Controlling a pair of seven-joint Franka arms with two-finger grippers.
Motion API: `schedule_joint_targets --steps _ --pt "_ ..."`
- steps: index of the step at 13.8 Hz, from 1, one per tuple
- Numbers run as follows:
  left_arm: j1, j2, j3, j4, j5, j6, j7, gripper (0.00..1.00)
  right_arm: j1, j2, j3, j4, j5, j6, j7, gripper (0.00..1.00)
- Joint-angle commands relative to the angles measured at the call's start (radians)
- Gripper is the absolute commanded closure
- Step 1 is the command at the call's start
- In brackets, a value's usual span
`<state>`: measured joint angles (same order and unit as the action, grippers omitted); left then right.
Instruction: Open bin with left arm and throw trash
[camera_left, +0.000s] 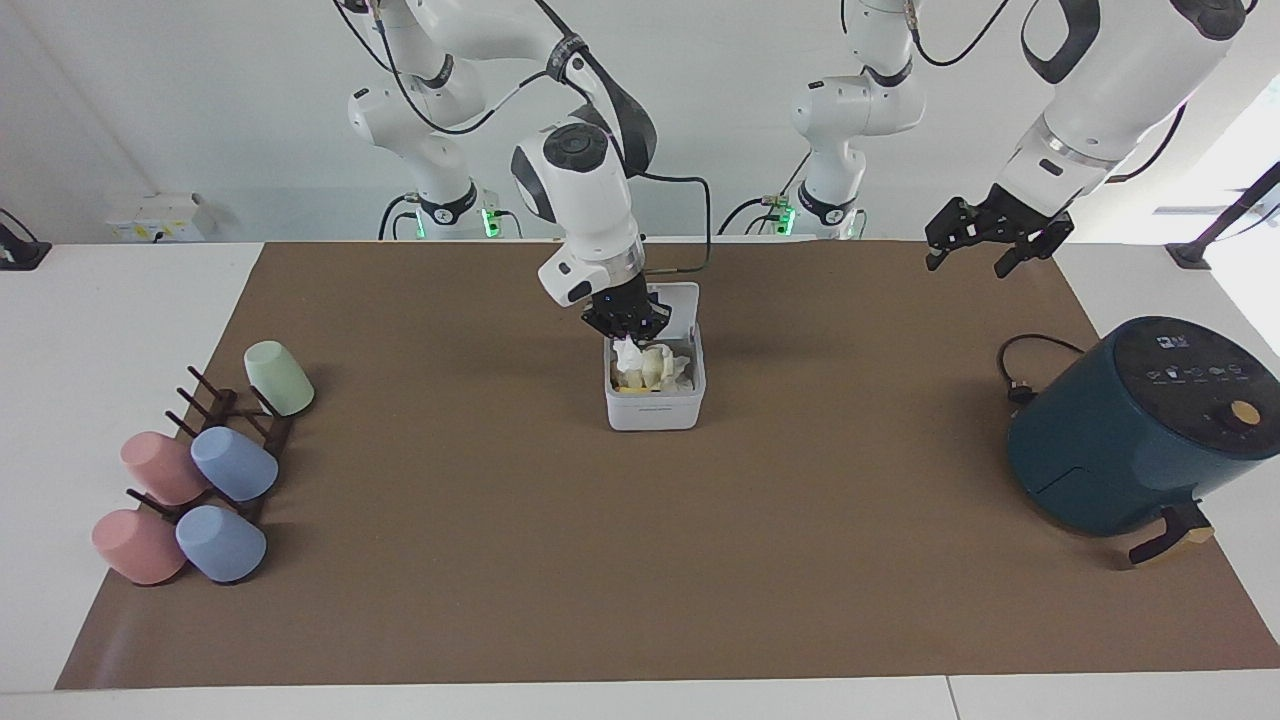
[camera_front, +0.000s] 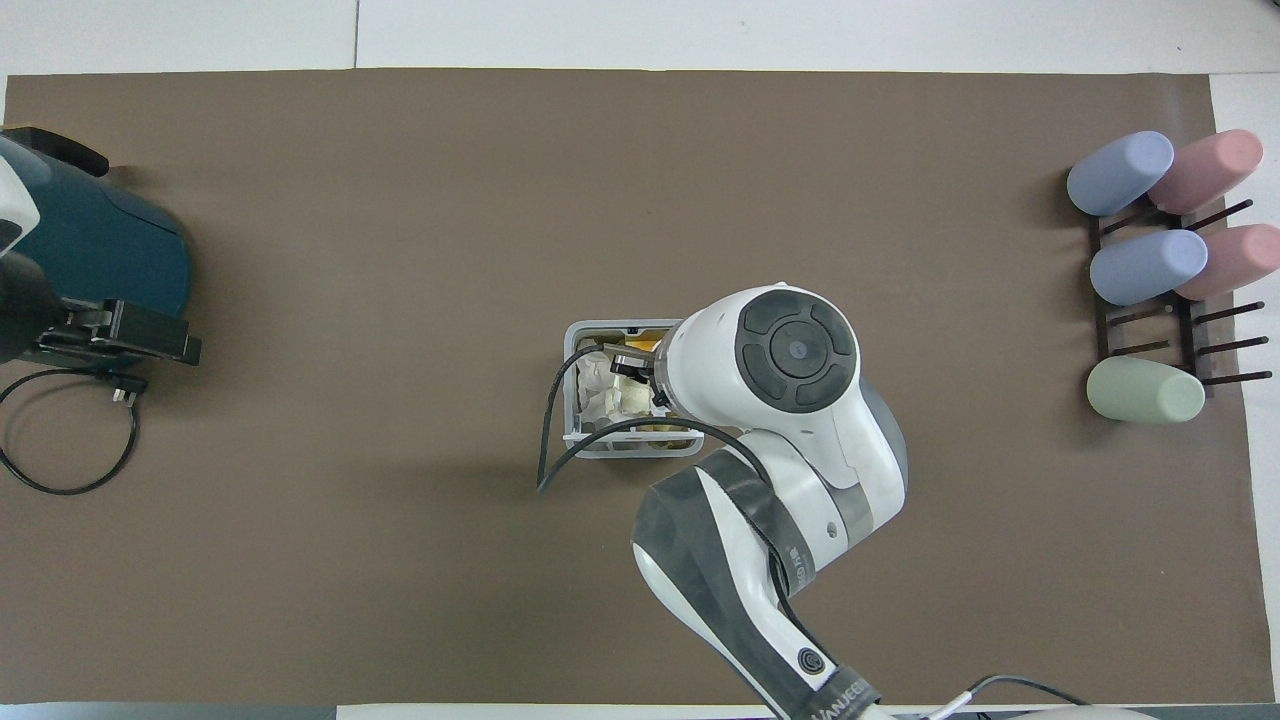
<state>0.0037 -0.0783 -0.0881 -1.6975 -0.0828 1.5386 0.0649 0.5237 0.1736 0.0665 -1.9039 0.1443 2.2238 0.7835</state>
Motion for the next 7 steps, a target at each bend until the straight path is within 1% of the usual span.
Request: schedule_joint_targets --steps 1,2,3,4,6,7 --pt "-0.016 -0.038 -0.001 -0.053 0.081 0.038 0.004 0.00 -0.008 -0.036 0.004 -0.040 0.024 0.022 -0.006 0.48" --pt "-0.014 -0.029 -0.001 -0.038 0.084 0.057 0.000 0.00 -0.007 -0.036 0.004 -0.037 0.024 0.027 -0.003 0.10" --pt "-0.016 -0.014 -0.001 -0.010 0.104 0.048 0.000 0.00 0.007 -0.034 0.004 -0.032 0.024 0.025 -0.001 0.03" --pt "-0.018 -0.005 -0.002 0.008 0.119 0.041 -0.010 0.00 0.013 -0.034 0.004 -0.031 0.024 0.027 -0.001 0.00" --pt "-0.018 0.018 -0.005 0.054 0.115 0.012 -0.045 0.00 0.018 -0.029 0.004 -0.015 0.024 0.017 0.000 0.00" --pt "-0.018 0.017 -0.005 0.050 0.112 0.017 -0.045 0.00 0.021 -0.026 0.004 0.000 0.024 0.007 0.000 0.00"
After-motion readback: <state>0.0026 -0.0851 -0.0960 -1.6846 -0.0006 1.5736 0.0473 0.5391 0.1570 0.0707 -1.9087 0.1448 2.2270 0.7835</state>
